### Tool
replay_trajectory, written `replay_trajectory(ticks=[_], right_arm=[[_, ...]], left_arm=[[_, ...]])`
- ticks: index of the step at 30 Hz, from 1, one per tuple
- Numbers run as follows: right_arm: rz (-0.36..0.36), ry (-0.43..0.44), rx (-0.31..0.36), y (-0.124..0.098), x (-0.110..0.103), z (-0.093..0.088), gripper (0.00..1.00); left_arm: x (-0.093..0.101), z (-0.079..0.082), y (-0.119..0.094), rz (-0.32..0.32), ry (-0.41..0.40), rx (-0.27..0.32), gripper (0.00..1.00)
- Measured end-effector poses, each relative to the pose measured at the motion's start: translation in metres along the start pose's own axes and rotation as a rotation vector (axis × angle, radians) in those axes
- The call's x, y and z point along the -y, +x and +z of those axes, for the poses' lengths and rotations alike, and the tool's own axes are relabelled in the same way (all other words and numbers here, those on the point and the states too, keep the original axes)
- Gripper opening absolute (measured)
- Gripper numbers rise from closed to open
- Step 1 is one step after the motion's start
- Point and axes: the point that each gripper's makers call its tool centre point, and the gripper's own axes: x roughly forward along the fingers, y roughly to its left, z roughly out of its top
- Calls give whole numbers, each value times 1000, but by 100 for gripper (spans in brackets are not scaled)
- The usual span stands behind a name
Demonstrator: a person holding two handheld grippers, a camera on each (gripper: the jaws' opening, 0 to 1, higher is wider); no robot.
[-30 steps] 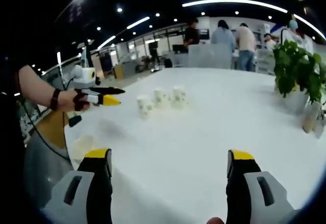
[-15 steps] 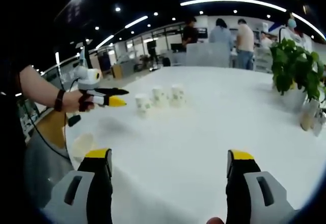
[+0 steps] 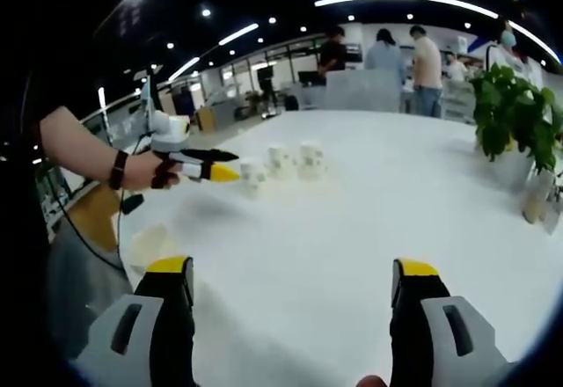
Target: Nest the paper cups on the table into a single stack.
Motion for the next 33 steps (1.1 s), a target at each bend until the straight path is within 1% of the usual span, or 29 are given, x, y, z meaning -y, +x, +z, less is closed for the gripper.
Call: replay_trajectory(ticks=[4, 6, 8, 10, 13, 16, 21, 27, 33], right_arm=[[-1, 6, -1, -1, 1, 0, 91], [-3, 5, -5, -1, 2, -1, 92], [-2, 7, -7, -1, 3, -2, 92], [-2, 5, -6, -1, 4, -1, 92], [-1, 8, -4, -1, 4, 0, 92], [-2, 6, -6, 0, 4, 1, 92], [-2, 0, -8, -2, 7, 2, 91], [-8, -4, -17, -4, 10, 0, 91], [-4, -6, -21, -3, 10, 0, 91]], left_arm=[[-3, 0, 6, 3, -12, -3, 78], [0, 5, 7, -13, -19, 17, 76], [0, 5, 11, -11, -7, 9, 73], [1, 5, 15, -19, -13, 10, 73], [3, 2, 19, -24, 11, -7, 70], [5, 1, 22, -35, 10, -14, 71], [3, 0, 26, -33, -1, -19, 70], [3, -4, 31, -45, 24, -42, 69], [3, -7, 34, -47, 29, -57, 69]])
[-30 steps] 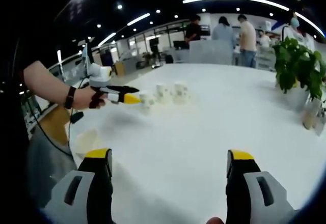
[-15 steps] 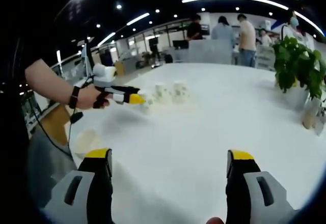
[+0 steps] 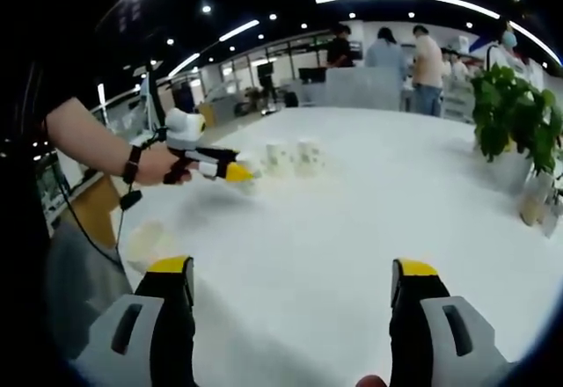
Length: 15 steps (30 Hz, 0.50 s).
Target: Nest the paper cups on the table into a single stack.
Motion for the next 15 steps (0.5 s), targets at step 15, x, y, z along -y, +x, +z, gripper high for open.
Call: replay_trajectory(ticks=[15], right_arm=[[-3, 20, -10, -2, 0, -7, 91]], left_arm=[[4, -4, 7, -24, 25, -21, 62]])
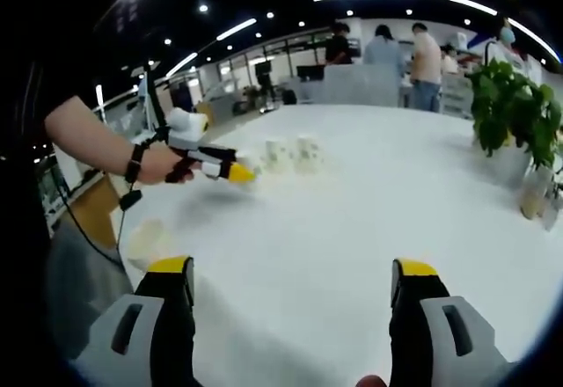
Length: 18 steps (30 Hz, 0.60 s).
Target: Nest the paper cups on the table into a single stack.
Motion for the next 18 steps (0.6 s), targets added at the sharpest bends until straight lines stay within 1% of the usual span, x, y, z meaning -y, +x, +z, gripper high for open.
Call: replay_trajectory(ticks=[3, 6, 13, 18], right_arm=[[-4, 0, -2, 0, 1, 0, 91], [-3, 2, -6, 0, 1, 0, 91], [-8, 7, -8, -1, 3, -2, 91], [-6, 9, -11, -2, 4, -3, 90]], left_arm=[[-2, 0, 2, 1, -2, -4, 57], [-4, 2, 3, 2, -6, 8, 56], [-4, 3, 4, -3, 20, 3, 46], [-3, 1, 6, -4, 4, -1, 41]])
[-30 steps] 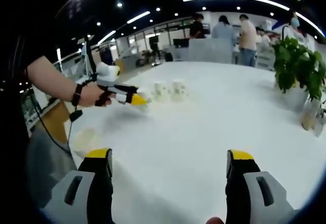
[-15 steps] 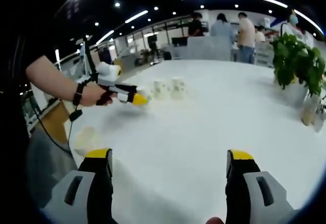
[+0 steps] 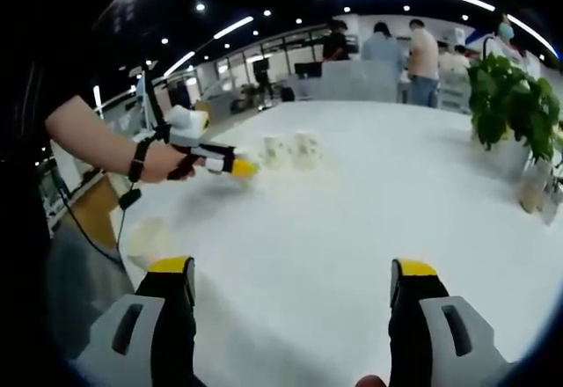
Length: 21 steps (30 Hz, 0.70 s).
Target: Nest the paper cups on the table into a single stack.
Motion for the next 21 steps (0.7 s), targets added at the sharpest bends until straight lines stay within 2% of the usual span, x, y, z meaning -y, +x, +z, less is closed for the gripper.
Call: replay_trajectory(ticks=[21], right_arm=[[-3, 0, -3, -2, -2, -1, 89]], left_arm=[[5, 5, -6, -13, -28, 17, 39]])
